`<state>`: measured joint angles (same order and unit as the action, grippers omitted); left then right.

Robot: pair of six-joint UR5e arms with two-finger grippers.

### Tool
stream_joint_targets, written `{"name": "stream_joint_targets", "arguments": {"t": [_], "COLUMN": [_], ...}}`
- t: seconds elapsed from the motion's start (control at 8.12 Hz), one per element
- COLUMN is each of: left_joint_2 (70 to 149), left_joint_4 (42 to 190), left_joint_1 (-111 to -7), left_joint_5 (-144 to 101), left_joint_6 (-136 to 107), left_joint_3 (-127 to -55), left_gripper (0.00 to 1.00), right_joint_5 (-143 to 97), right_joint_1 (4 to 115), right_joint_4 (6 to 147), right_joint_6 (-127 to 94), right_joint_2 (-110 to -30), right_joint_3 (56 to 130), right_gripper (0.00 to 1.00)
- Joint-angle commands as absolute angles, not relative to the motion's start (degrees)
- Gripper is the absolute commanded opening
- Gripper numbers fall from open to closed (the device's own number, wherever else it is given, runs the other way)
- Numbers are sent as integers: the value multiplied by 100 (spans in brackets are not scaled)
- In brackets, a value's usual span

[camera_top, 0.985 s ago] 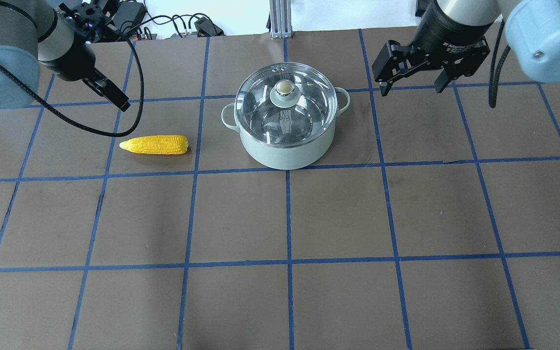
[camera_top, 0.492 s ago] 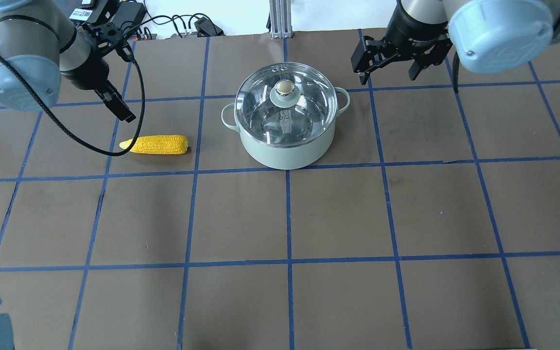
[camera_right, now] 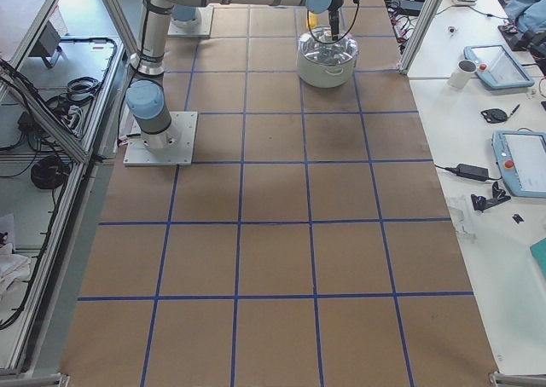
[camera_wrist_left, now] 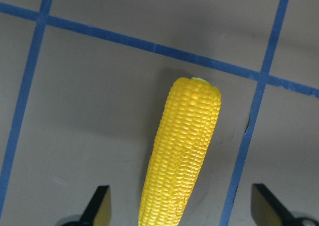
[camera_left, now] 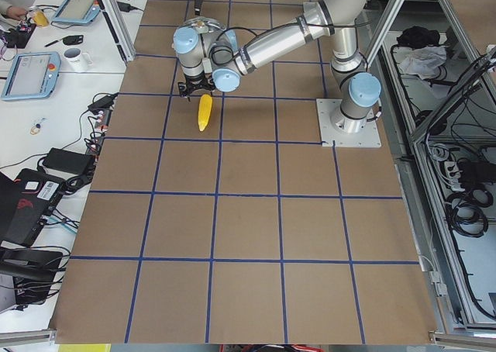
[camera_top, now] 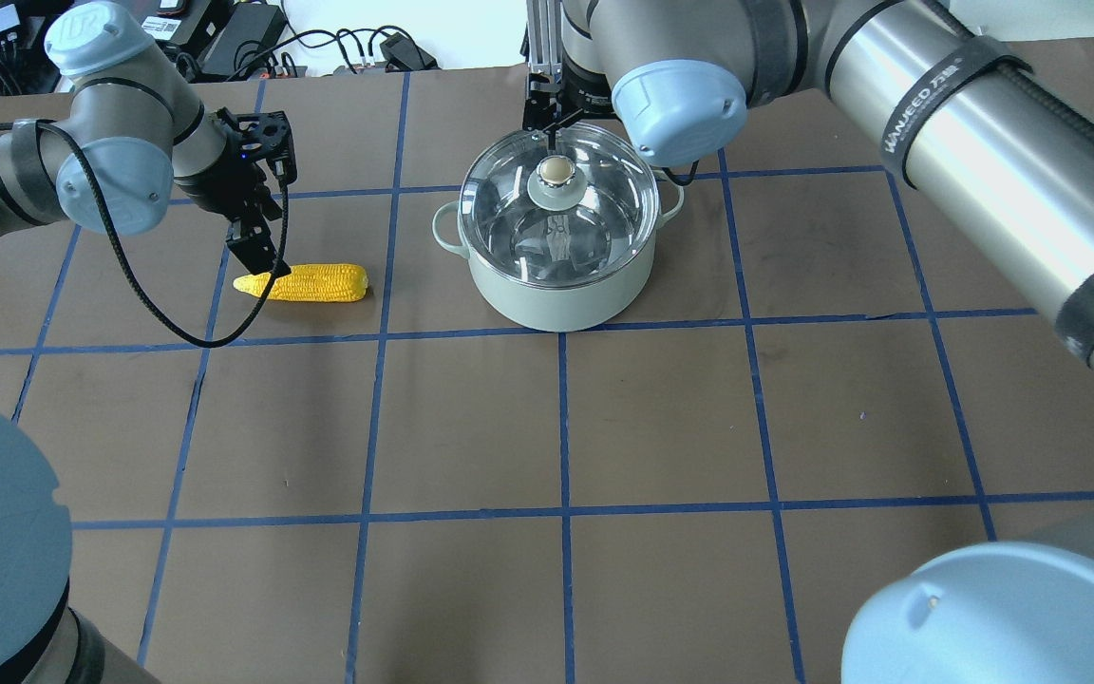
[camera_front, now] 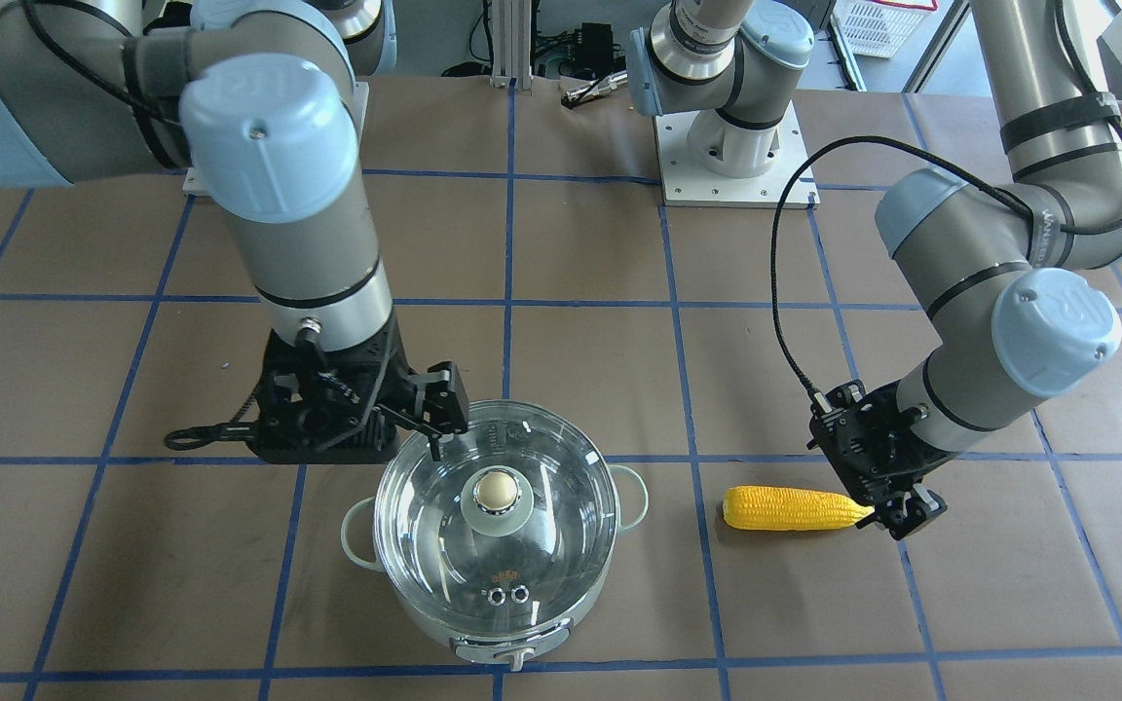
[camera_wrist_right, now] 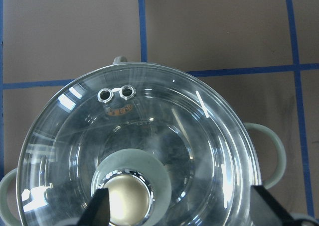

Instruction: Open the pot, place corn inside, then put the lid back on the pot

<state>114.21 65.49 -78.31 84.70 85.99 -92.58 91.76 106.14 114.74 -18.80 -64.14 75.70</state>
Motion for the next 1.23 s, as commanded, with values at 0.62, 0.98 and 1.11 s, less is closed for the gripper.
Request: {"name": "stream_joint_targets", "arguments": {"t": [0.62, 0.98, 1.11], "left_joint_2": [12067, 12234, 12252], "left_joint_4": [6127, 6126, 6187], "left_joint_1": [-7831, -7831, -7831], "left_joint_5": [8517, 8517, 8525], "left_joint_6": [9703, 9686, 9651], "left_joint_3": [-9264, -9272, -9272], "left_gripper": [100, 100, 100], "right_joint_5": [9149, 9158, 9158], "right_joint_1": [10925, 10925, 10916], "right_joint_4": [12111, 12111, 12103], "right_joint_6": [-1960, -1881, -1890], "right_joint_2": [-5977, -6003, -6012], "right_joint_3": [7707, 7708, 7699], "right_gripper": [92, 40, 25]}}
